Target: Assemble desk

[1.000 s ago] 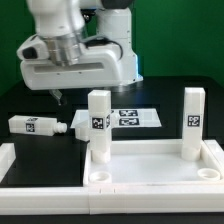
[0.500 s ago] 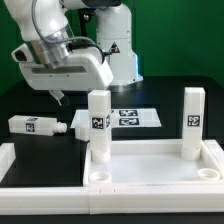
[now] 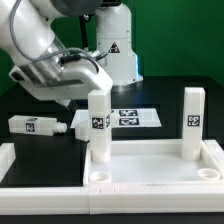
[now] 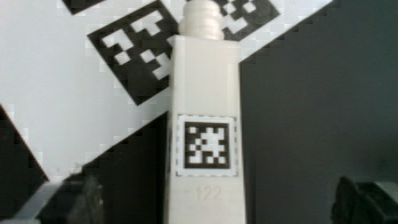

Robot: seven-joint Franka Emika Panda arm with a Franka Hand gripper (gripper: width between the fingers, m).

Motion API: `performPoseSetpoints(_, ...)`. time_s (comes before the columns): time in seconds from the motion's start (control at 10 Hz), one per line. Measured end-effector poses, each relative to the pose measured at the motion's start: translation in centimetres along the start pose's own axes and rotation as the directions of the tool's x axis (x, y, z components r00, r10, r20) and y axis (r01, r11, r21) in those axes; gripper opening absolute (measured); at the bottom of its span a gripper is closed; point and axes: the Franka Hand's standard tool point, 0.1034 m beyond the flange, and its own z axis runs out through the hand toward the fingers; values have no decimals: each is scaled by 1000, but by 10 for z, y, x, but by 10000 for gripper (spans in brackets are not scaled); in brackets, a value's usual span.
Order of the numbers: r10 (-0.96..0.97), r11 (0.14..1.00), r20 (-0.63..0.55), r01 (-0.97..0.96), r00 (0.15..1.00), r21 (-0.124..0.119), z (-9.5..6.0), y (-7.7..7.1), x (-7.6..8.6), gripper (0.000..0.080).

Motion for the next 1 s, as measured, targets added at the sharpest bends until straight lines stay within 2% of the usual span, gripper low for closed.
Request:
performPoseSetpoints(0.1, 5, 1000, 91, -6, 996, 13, 3, -1, -8, 648)
performPoseSetpoints(0.3, 13, 1000, 192, -18, 981, 21, 6, 0, -2, 648)
performPoseSetpoints(0.4, 62, 997, 309, -74, 949, 30, 7, 4, -8, 648)
performPoseSetpoints(0.5, 86, 994, 329, -102, 941, 31, 8, 4, 3, 648)
performPoseSetpoints(0.7, 100, 994, 342, -106, 934, -1, 18, 3, -4, 648)
performPoseSetpoints(1.0, 119, 992, 333, -123, 935, -8, 22, 5, -2, 648)
